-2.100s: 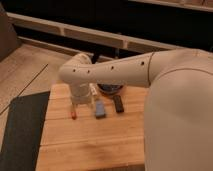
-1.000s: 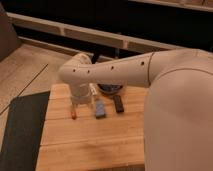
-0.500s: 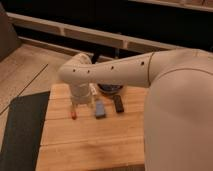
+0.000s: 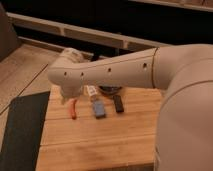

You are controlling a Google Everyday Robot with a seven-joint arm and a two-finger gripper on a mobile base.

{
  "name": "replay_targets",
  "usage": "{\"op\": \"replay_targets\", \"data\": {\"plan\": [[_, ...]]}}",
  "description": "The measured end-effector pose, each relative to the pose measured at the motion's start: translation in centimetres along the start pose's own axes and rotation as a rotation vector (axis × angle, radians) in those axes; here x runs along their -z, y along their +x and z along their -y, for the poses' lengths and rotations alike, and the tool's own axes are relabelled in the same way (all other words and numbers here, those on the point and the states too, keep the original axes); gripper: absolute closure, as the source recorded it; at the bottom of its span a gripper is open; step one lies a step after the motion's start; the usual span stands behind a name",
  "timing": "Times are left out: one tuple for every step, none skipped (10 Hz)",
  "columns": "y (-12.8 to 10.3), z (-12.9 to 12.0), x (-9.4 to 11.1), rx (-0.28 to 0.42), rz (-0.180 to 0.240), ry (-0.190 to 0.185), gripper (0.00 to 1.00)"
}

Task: Place the pepper in the ceramic bowl

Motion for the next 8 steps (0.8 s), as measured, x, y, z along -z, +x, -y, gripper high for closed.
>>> {"op": "replay_targets", "data": {"plan": [[-1.0, -1.2, 1.2, 0.052, 0.06, -0.021, 0.35], [-1.9, -2.2, 2.3, 0.098, 0.114, -0.036, 0.35], [-2.1, -2.5, 2.5, 0.108, 0.124, -0.04, 0.35], [-2.1, -2.5, 2.5, 0.108, 0.124, -0.039, 0.35], [-2.1, -2.5, 2.5, 0.107, 0.124, -0.04, 0.35], [-2.2, -2.4, 2.3, 0.107, 0.126, -0.041, 0.35], [-2.8, -2.0, 1.7, 0.096, 0.137, -0.04, 0.35], [-3.4, -1.6, 0.5, 0.077, 0.139, -0.057, 0.35]]}}
